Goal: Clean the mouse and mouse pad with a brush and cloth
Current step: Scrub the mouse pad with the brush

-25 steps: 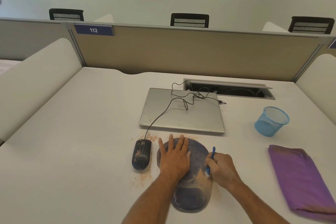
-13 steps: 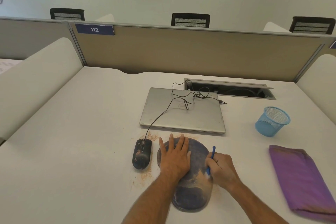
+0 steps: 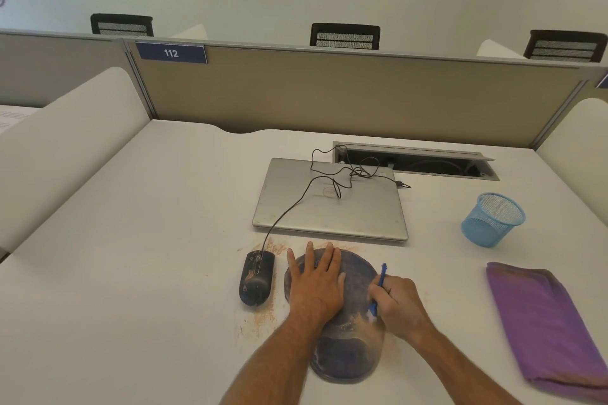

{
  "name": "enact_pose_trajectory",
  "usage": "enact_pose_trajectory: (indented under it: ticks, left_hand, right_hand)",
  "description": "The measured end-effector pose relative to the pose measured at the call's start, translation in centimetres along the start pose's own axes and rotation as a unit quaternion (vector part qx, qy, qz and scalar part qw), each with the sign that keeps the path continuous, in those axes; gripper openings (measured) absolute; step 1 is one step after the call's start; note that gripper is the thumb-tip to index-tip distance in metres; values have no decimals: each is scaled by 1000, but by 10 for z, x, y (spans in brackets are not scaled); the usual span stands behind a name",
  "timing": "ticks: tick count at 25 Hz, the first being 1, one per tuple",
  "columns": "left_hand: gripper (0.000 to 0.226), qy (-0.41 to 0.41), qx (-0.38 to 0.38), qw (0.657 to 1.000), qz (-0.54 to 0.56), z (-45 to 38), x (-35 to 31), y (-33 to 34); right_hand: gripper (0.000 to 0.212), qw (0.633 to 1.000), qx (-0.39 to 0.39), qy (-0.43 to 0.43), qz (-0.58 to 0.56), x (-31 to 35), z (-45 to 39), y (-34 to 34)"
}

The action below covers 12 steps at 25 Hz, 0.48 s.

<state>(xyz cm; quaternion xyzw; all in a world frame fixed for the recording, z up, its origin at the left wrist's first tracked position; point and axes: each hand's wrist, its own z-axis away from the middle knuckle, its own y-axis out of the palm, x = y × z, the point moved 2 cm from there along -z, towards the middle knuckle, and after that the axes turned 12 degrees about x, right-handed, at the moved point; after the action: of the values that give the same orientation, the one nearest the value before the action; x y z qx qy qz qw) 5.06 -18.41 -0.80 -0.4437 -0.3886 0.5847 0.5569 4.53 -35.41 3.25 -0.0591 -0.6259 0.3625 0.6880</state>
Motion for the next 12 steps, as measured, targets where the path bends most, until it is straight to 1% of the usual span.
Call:
enact_pose_trajectory:
  ticks: [2, 3, 4, 6, 8, 9, 11, 12]
  left_hand:
    - [60, 0, -1, 1000, -1, 0, 1, 0]
    - [60, -1, -1, 1000, -2, 0, 1, 0]
    - [60, -2, 0, 1000, -2, -1, 1, 0]
    - [60, -1, 2, 1000, -3, -2, 0, 0]
    - [60, -1, 2, 1000, -5, -1, 0, 0]
    - [60, 0, 1, 1000, -5, -1, 1, 0]
    - [61, 0, -1, 1000, -3, -1, 1, 1]
    - [61, 0, -1, 1000, -3, -1, 1, 1]
  right_hand:
    - [36, 999, -46, -8, -22, -2, -1, -5]
    - [36, 998, -54, -2, -14, -2, -1, -5]
    - [37, 999, -46, 7, 4, -2, -1, -4]
    - [42, 999, 0, 25, 39, -4, -1, 0]
    - [42, 998, 30, 21, 41, -4, 0, 2]
    - [39, 999, 24, 11, 25, -4, 1, 0]
    - [39, 1000, -27, 7, 3, -5, 1, -3]
    - [37, 999, -40, 12, 4, -4, 1, -4]
